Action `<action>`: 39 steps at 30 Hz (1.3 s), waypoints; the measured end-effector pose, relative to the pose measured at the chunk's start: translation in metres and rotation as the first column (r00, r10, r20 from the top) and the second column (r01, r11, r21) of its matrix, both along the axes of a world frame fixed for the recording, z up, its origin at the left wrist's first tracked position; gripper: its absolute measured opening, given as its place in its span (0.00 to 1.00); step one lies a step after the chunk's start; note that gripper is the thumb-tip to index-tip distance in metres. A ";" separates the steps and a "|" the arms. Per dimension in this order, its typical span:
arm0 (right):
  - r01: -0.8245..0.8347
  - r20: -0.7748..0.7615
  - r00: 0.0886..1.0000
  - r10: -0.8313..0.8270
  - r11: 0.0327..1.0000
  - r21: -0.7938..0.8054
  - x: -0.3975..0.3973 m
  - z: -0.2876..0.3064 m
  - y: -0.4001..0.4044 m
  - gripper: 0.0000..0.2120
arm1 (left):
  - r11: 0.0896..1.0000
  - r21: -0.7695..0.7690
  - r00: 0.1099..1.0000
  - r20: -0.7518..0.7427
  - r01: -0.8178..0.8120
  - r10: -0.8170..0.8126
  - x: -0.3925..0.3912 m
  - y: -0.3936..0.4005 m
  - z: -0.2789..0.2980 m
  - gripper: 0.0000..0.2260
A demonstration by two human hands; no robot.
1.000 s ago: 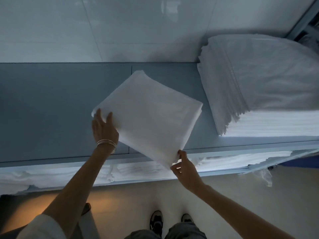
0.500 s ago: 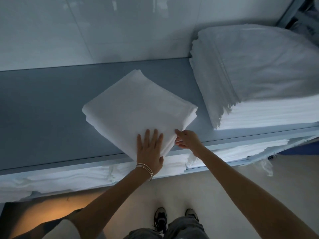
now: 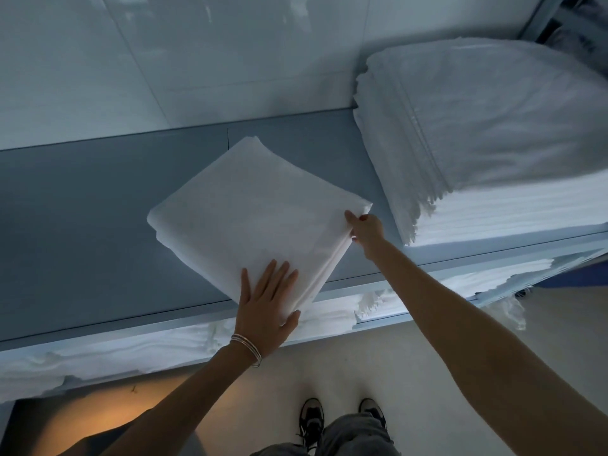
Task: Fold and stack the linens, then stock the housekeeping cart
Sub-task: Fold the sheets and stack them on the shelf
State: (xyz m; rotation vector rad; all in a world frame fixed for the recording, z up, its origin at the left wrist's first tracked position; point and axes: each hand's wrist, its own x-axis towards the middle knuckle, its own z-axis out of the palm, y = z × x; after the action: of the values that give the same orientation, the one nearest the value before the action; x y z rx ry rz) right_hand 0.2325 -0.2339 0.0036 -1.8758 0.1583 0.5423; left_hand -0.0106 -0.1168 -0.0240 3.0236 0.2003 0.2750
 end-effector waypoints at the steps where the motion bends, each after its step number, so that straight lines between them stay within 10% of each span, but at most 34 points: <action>1: -0.008 -0.023 1.000 0.009 1.000 0.012 0.008 0.001 0.001 0.14 | 1.000 -0.005 1.000 -0.004 0.000 0.000 0.000 0.000 0.000 0.28; 8: -0.061 0.139 0.987 0.084 0.986 -0.157 0.033 0.007 0.001 0.08 | 0.999 -0.051 1.000 0.012 -0.006 0.006 0.012 -0.014 -0.001 0.39; 19: 0.085 -0.340 0.940 -0.031 0.986 0.145 0.019 -0.012 -0.031 0.07 | 0.990 0.140 0.998 -0.054 0.018 -0.011 0.005 -0.010 0.011 0.38; 30: 0.159 -0.365 0.927 -0.089 0.973 0.167 0.012 -0.027 -0.028 0.10 | 0.921 0.309 0.962 -0.202 0.239 -0.182 0.020 -0.007 0.012 0.34; 39: 0.153 -0.242 0.965 -0.098 0.963 0.221 0.029 -0.014 -0.012 0.13 | 0.960 0.210 0.982 -0.026 0.186 -0.185 0.023 -0.003 0.006 0.29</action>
State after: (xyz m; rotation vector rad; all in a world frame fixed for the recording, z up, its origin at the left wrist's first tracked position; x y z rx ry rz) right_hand 0.2614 -0.2460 -0.0100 -1.5550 0.3481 0.6591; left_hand 0.0129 -0.1203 -0.0181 3.2235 -0.1212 0.2872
